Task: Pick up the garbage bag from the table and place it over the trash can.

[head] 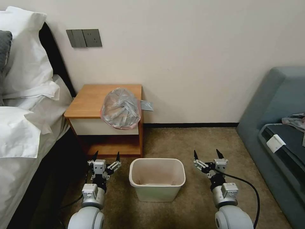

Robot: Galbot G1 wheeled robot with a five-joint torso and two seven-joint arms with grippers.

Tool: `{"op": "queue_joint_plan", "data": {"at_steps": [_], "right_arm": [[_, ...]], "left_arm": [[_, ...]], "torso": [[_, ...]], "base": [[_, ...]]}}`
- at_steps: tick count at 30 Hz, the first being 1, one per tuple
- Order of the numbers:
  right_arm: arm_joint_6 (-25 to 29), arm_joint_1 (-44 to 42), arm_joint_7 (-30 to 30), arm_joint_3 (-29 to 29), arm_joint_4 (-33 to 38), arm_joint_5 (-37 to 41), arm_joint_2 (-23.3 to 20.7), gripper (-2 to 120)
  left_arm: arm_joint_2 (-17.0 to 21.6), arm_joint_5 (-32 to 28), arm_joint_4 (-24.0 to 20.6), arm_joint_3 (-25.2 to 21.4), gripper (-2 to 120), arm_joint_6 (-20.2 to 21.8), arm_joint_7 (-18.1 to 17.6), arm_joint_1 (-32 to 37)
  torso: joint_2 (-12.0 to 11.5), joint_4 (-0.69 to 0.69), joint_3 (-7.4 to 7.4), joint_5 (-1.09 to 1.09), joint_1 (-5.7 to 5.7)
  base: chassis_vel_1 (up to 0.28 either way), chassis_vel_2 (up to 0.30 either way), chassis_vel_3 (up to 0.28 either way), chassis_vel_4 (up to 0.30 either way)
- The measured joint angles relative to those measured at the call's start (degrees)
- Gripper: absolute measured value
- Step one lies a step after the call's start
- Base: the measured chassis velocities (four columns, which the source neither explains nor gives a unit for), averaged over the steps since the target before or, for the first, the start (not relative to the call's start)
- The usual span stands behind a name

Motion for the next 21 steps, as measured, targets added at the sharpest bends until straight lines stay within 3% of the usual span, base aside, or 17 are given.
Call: {"op": "queue_joint_plan", "data": {"at_steps": [21], "right_arm": [[0.0,0.0,0.0,0.0,0.0,0.0,0.0,100]], "left_arm": [[0.0,0.0,0.0,0.0,100,0.0,0.0,0.0]], "torso": [[0.0,0.00,0.00,0.00,0.00]], "base": [[0.000,0.000,0.000,0.000]]}}
